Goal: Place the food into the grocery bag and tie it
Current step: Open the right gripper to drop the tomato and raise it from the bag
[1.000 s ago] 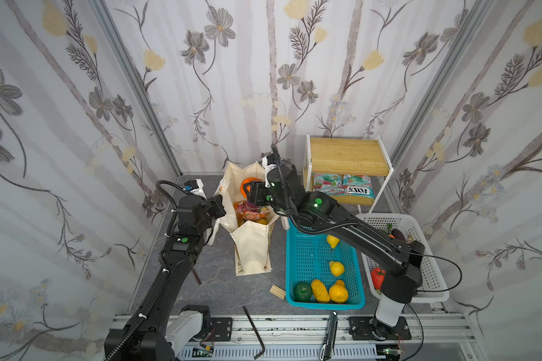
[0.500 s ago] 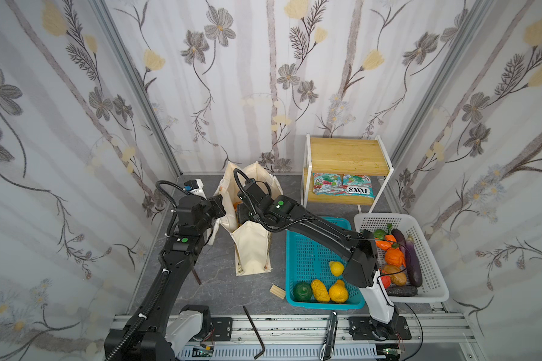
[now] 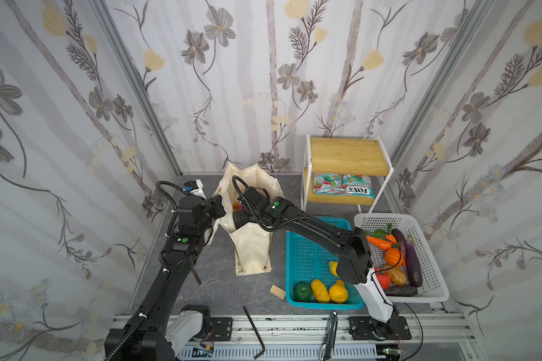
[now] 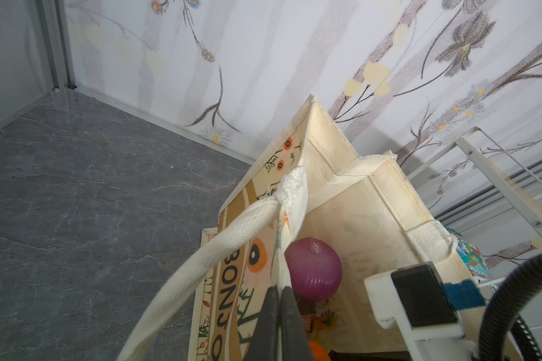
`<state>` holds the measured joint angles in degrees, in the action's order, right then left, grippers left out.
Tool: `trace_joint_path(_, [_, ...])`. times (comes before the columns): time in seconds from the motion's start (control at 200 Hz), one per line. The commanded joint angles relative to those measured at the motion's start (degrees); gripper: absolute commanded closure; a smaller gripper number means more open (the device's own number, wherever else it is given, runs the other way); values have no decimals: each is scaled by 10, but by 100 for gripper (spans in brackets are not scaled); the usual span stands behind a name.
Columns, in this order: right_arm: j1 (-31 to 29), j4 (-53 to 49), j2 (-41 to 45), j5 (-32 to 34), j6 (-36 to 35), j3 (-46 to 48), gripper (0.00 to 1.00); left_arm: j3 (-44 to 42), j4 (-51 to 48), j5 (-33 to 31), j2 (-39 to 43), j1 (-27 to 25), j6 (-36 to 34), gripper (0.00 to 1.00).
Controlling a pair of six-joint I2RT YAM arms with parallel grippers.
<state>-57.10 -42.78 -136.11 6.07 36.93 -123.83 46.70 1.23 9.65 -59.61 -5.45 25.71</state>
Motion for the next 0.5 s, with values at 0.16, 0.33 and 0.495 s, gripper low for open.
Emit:
trace_joint_path(0.16, [-3,29,108,83,-1,33,0,-2,11,-2,5,0,-5,100])
trace_joint_path(0.33, [-3,125,243,158,11,166,0,-3,11,-4,4,0,-6,100])
trace_joint_path(0.495, [9,293,371,171,11,352,0,-3,11,-8,9,0,-9,100])
